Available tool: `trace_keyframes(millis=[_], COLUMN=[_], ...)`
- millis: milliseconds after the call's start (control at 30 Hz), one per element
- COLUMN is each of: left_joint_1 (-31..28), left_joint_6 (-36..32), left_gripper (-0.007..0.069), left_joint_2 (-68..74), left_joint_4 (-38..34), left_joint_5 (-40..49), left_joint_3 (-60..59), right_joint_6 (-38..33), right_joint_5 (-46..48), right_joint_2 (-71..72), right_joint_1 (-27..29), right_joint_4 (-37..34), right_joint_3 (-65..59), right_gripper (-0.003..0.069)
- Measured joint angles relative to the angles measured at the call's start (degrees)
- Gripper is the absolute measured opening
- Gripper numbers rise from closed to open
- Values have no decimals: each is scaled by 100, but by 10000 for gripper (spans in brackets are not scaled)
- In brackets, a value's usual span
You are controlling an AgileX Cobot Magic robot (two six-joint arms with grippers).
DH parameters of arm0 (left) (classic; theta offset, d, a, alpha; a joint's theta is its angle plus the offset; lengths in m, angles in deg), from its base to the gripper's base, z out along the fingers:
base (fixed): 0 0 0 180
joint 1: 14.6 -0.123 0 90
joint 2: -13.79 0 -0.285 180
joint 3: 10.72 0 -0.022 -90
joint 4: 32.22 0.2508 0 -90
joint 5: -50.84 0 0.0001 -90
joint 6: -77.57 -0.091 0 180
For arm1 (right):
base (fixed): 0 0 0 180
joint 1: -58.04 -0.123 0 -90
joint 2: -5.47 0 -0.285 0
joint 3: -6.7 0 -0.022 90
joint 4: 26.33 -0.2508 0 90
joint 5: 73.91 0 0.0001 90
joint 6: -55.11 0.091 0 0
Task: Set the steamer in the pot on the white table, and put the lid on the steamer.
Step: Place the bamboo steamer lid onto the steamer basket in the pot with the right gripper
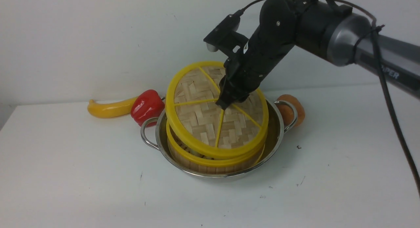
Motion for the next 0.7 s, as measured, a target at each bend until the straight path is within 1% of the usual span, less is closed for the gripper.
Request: trace_keyframes(millis=[233, 433, 700], left_joint_1=[0, 0, 0], left_joint_6=[0, 0, 0], left_gripper=[241, 241, 241], left_joint_2=[0, 0, 0], left_joint_4=[0, 0, 0], left_joint_5=[0, 0, 0], left_joint_3=[0, 0, 0], right_joint_6=[0, 21, 41], right_joint_5=[178, 661, 712], right_joint_2=[105, 146, 10], right_joint_1=[0, 0, 0], right_joint_4=[67, 67, 61], right_joint_3=[278, 629, 635], right_gripper=[144, 144, 144])
